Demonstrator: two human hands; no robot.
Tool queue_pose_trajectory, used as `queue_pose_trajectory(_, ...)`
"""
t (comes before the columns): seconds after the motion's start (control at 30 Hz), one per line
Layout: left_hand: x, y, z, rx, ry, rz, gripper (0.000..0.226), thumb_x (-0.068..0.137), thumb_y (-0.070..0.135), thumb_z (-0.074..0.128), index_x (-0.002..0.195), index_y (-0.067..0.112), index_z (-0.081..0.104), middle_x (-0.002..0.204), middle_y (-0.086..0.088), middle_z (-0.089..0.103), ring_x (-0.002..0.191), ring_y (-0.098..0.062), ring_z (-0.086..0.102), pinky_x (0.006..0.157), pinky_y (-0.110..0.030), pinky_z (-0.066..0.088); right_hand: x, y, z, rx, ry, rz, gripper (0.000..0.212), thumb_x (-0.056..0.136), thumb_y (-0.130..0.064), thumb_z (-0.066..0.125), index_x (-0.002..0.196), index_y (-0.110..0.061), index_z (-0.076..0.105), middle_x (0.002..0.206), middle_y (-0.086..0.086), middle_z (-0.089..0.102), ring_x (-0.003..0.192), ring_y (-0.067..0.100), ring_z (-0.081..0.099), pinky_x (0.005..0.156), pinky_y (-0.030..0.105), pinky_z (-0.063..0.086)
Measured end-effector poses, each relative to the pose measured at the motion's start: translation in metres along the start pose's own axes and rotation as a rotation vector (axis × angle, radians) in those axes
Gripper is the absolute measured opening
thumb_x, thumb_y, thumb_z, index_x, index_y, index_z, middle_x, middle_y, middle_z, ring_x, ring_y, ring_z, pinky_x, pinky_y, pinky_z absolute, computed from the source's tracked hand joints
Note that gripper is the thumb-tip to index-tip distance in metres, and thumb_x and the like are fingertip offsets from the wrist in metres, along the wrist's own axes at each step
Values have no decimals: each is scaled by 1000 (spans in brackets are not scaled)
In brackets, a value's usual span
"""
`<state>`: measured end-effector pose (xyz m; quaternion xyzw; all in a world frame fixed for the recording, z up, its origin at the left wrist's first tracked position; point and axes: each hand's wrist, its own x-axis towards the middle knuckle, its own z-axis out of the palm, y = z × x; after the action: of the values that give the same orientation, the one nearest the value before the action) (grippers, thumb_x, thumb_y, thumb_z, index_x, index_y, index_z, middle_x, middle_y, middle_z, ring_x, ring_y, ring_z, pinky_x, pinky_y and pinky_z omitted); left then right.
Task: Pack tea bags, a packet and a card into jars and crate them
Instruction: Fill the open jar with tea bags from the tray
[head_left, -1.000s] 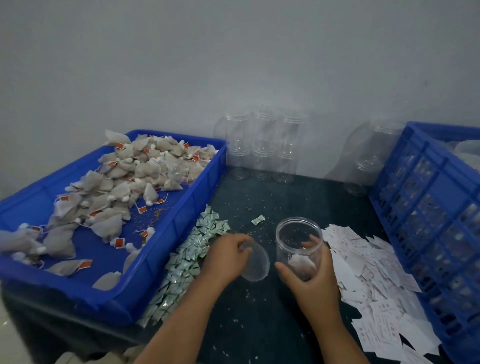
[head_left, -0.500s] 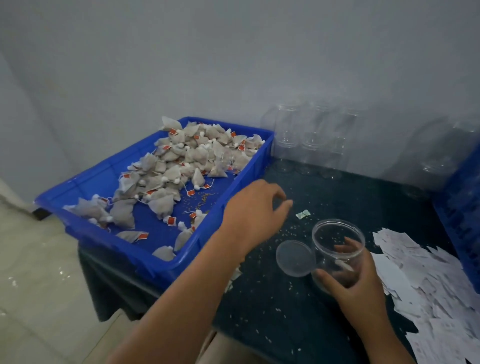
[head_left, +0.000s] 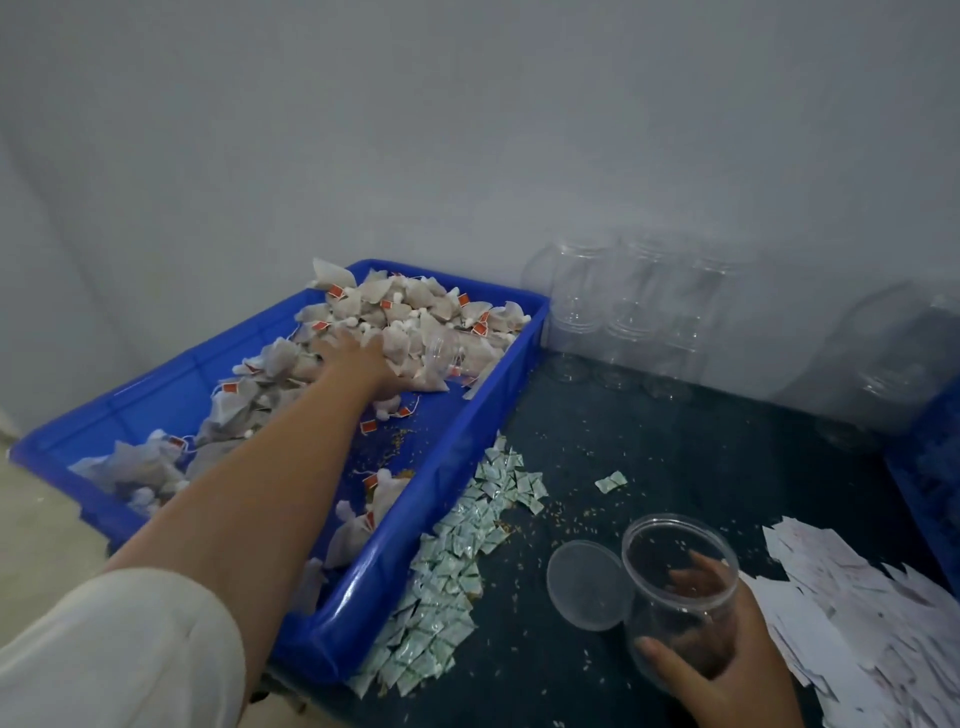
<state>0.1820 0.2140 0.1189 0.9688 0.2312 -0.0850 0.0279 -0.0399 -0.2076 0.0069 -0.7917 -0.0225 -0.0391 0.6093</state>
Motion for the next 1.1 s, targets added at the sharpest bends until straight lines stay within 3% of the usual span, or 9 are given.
queue_pose_trajectory(0.07,23,-13,10,-60,36,-74,129,69,100,47,165,33,-5,173,-16,-12,157,-45,-13,120,-75,3,5,0,1,-2,-14,2,99,48,-18,111,131,-40,60,114,-24,75,106,4,75,92,46,60)
queue_pose_trajectory(0.2,50,-27,23,-146,-77,-55,126,62,93,62,165,38,13,172,-18,-2,157,-47,4,123,-66,11,10,7,2,0,-22,-11,92,44,-18,99,127,-35,62,114,-21,76,106,-4,74,79,25,61)
queue_pose_trajectory(0.33,52,-24,20,62,-31,34,87,83,70,65,156,29,41,167,-21,18,150,-44,26,119,-59,31,13,9,0,-7,-30,-42,92,48,-24,103,128,-47,64,117,-15,77,107,6,77,87,31,57)
queue_pose_trajectory(0.5,30,-18,26,2,-54,194,44,99,43,61,136,19,61,149,-19,43,115,-28,54,101,-40,45,11,8,-1,-21,-8,-74,86,61,-28,106,122,-68,60,121,-20,77,106,2,76,84,32,60)
queue_pose_trajectory(0.6,11,-14,31,-45,-76,366,24,99,41,62,110,19,66,123,-10,62,94,-21,63,79,-33,50,8,8,-1,-12,4,-57,89,62,-21,100,126,-67,58,122,-20,77,103,4,78,86,34,59)
queue_pose_trajectory(0.7,-13,0,19,-26,-193,490,16,95,44,65,91,29,67,95,4,69,86,-15,65,69,-30,46,5,8,0,-29,-3,-56,91,69,-8,100,132,-58,58,124,-22,76,105,3,76,92,36,56)
queue_pose_trajectory(0.83,-42,14,5,24,-301,583,4,92,39,70,88,39,72,98,12,73,92,-12,67,81,-34,55,2,4,0,-50,-2,-35,87,74,-7,98,137,-50,55,120,-26,77,97,8,77,90,37,57)
queue_pose_trajectory(1.0,-65,7,-4,-107,-134,484,34,86,43,82,116,34,69,109,11,65,94,-12,67,77,-31,50,1,2,-2,-60,35,-60,81,78,-10,95,134,-52,54,112,-28,78,84,17,77,84,38,60)
queue_pose_trajectory(1.1,-77,2,-19,-367,-5,413,19,92,41,77,96,23,77,105,4,75,84,-10,69,64,-25,47,0,2,-3,-66,32,-64,80,80,-14,95,130,-61,55,110,-25,78,81,23,75,85,44,62)
